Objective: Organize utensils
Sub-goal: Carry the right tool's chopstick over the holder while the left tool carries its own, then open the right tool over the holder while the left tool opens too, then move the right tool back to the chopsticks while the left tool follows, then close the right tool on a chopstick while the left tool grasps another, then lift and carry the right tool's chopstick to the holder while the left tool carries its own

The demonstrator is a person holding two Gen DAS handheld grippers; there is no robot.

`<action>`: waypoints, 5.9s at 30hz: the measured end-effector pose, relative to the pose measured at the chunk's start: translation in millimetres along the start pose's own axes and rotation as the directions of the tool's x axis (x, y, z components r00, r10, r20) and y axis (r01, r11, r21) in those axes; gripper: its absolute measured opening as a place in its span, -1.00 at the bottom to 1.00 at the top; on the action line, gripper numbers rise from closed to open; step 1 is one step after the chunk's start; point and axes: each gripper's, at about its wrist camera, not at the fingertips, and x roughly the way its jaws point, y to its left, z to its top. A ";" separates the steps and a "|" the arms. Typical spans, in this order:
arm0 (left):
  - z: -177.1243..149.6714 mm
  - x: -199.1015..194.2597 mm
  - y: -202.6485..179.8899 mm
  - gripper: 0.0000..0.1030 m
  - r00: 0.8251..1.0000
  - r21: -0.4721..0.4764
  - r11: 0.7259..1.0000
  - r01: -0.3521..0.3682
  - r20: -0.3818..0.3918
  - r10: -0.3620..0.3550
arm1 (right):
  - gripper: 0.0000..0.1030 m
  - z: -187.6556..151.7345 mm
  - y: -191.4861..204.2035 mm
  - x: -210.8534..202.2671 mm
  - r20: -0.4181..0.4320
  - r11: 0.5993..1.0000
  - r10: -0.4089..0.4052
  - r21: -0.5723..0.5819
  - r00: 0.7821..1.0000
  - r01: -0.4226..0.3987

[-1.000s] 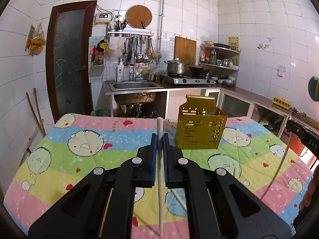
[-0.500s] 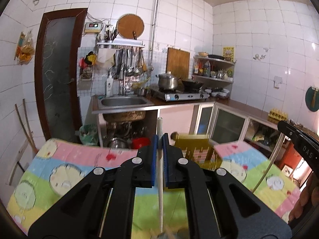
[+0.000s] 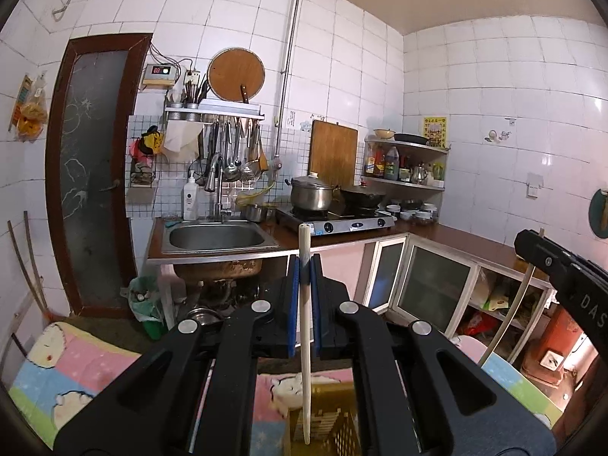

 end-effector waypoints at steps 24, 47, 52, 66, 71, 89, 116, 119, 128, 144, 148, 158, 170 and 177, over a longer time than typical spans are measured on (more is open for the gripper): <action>-47.8 -4.8 38.4 0.59 0.987 0.038 0.995 -0.094 -0.127 0.098 | 0.43 -83.6 -31.3 42.5 -0.213 0.999 0.001 0.046 0.977 0.009; -166.6 -133.9 80.8 0.90 0.928 0.047 0.980 -0.192 -0.317 0.197 | 0.52 -213.3 -48.2 -98.8 -0.407 0.998 -0.051 0.003 0.912 0.057; -185.2 -137.8 76.6 0.90 0.919 0.040 0.983 -0.178 -0.350 0.180 | 0.52 -230.8 -55.0 -104.7 -0.428 0.997 -0.059 0.021 0.902 0.075; -245.4 -125.6 68.3 0.90 0.863 0.063 0.981 -0.181 -0.468 0.189 | 0.52 -293.0 -62.0 -90.0 -0.536 0.989 -0.096 0.046 0.839 0.142; -263.0 -111.3 71.1 0.90 0.818 0.041 0.984 -0.174 -0.550 0.168 | 0.52 -293.7 -58.0 -92.2 -0.524 0.990 -0.095 0.035 0.846 0.134; -280.9 -95.2 70.7 0.90 0.744 0.070 0.979 -0.191 -0.641 0.191 | 0.52 -302.1 -31.9 -83.1 -0.581 0.997 -0.081 -0.048 0.810 0.065; -277.6 -91.8 43.8 -0.03 0.692 0.054 0.986 -0.158 -0.706 0.150 | -0.55 -308.0 -16.3 -71.3 -0.660 0.998 -0.054 -0.053 0.750 0.026; -276.3 -86.1 42.3 -0.25 0.687 0.046 0.987 -0.152 -0.714 0.139 | -0.59 -308.6 -18.1 -69.8 -0.662 0.999 -0.046 -0.035 0.748 0.030; -273.7 -76.0 38.3 -0.69 0.686 0.032 0.989 -0.142 -0.717 0.122 | -0.63 -308.0 -21.9 -67.6 -0.660 0.999 -0.031 -0.003 0.751 0.039; -261.0 -90.3 39.9 -0.82 0.738 -0.008 0.994 -0.110 -0.670 0.076 | -0.67 -294.5 -26.4 -79.9 -0.621 0.998 0.002 0.045 0.783 0.033; -248.6 -101.3 42.1 -0.82 0.765 -0.019 0.995 -0.098 -0.641 0.063 | -0.69 -285.1 -27.1 -87.5 -0.593 0.998 0.013 0.058 0.805 0.027; -211.4 -134.3 43.4 -0.84 0.852 -0.020 0.997 -0.074 -0.522 0.053 | -0.74 -252.4 -27.9 -112.6 -0.493 0.997 0.031 0.076 0.870 0.007; -179.6 -166.6 41.1 -0.92 0.914 -0.021 0.999 -0.035 -0.404 0.024 | -0.79 -215.2 -33.2 -140.5 -0.374 0.995 0.043 0.097 0.926 -0.007; -171.0 -177.3 45.6 -0.92 0.931 -0.043 0.999 -0.026 -0.366 0.009 | -0.84 -191.2 -31.0 -160.3 -0.294 0.996 0.041 0.085 0.955 -0.017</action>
